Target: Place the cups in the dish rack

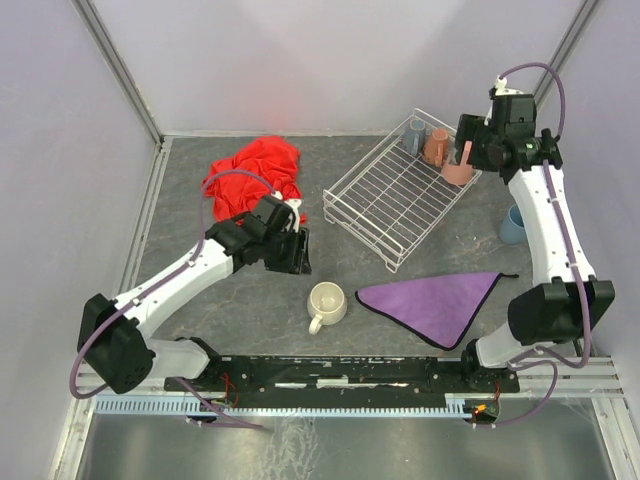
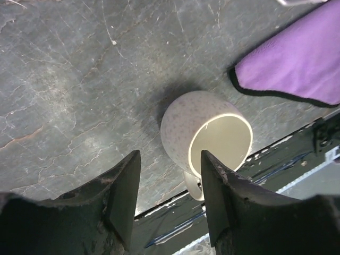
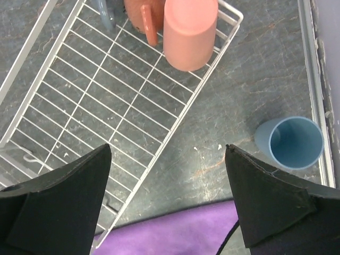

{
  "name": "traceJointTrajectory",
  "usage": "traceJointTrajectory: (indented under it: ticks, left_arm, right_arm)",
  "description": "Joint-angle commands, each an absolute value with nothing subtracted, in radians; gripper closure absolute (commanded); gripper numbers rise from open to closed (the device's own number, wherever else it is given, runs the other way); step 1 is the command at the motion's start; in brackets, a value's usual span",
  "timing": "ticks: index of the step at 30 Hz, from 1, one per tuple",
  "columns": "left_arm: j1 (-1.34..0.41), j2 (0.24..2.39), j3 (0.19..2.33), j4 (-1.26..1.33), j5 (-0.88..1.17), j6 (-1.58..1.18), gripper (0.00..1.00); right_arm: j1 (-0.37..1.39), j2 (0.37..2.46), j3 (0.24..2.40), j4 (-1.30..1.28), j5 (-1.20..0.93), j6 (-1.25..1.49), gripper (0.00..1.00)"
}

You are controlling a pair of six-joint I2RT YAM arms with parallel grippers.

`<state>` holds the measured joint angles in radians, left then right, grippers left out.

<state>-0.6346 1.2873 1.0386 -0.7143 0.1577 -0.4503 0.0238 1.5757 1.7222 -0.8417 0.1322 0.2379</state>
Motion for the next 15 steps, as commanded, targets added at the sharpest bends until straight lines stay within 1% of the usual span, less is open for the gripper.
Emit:
traceJointTrajectory:
  ticks: [1,6,15]
  left_arm:
    - [-0.707,1.312,1.062,-0.744,0.073,-0.397,0.45]
    - [-0.792,1.38,1.082,-0.739,0.021,-0.409,0.45]
    - [-0.83,1.469,1.121,-0.733,-0.018,-0.395,0.45]
  right_arm:
    - [0.025,1.484,1.662,-0.829,0.132,0.241,0.05]
    - [0.026,1.429,1.609,-0.834,0.126,0.235,0.05]
    - [0.026,1.406,1.593,-0.832,0.112,0.236,0.05]
